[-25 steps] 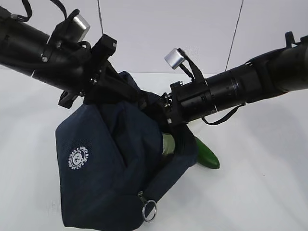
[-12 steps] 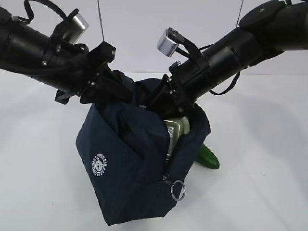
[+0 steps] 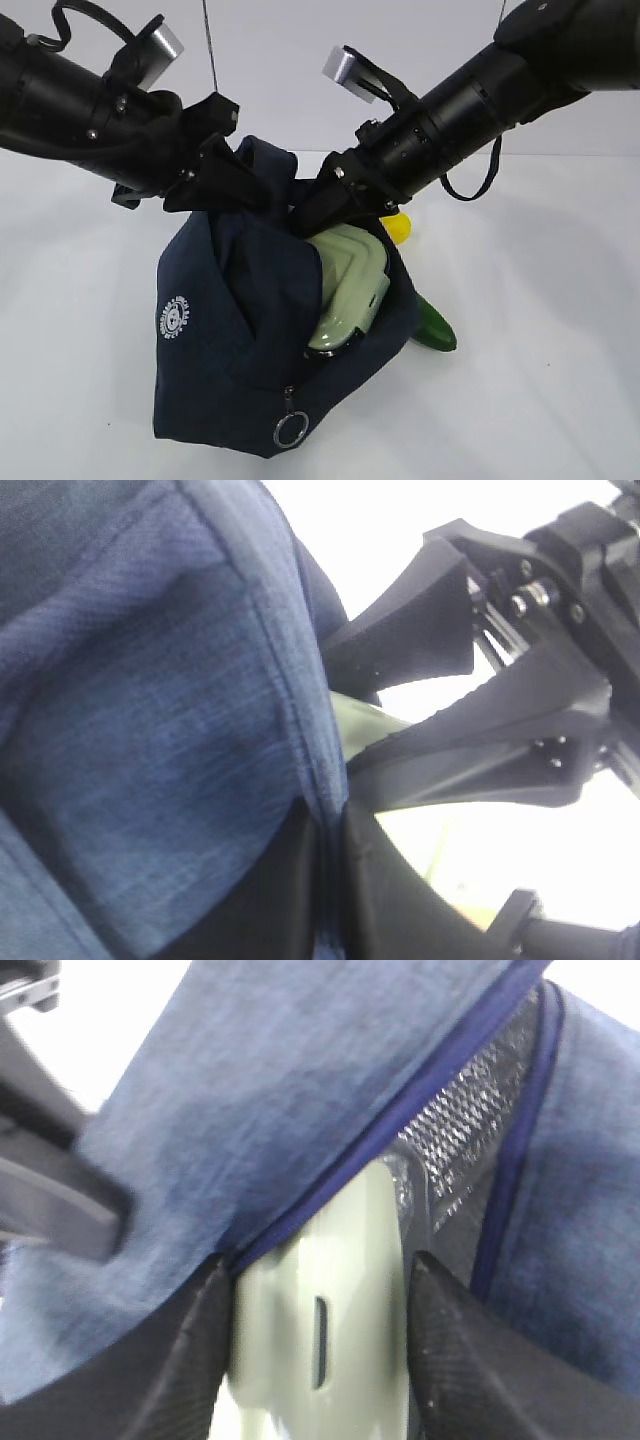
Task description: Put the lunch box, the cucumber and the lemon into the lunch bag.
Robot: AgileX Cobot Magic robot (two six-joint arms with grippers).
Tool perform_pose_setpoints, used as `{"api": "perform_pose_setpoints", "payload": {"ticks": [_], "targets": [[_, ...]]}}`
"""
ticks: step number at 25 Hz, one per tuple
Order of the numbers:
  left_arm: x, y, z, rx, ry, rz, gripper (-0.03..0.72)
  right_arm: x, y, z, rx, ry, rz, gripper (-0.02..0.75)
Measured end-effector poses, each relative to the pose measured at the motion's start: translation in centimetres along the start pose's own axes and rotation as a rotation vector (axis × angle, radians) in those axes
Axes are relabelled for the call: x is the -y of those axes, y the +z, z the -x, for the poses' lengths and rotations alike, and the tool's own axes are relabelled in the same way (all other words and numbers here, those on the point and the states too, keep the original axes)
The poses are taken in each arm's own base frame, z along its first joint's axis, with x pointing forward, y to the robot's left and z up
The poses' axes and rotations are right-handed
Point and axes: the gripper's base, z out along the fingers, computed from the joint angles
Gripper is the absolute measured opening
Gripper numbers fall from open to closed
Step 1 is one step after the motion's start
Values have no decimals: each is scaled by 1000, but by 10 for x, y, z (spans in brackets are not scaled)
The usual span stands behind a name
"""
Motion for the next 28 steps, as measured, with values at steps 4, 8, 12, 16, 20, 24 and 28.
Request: {"api": "perform_pose_setpoints", "payload": {"ticks": [4,8,12,16,20,24,28], "targets": [[0,0,0,2,9,2,9,-1,-5,7,2,75,-24,419],[1,0,2,17,0,-16,9,-1,-8,10,-4,73,-50,422],[6,1,2,18,-13,-75,9,-1,-9,13,7,38,-50,474],[8,1,0,-1,-13,-102,9,-2,-9,16,41,-62,-49,555],[7,-1,1,4,-22,-107,9,-2,-9,16,44,-77,-49,572],[-5,-10,7,22,-41,-91,9,-5,-12,18,15,-100,-44,574],[-25,-27,15,47,-77,-67,9,-6,-22,23,-58,-122,-100,577]]}}
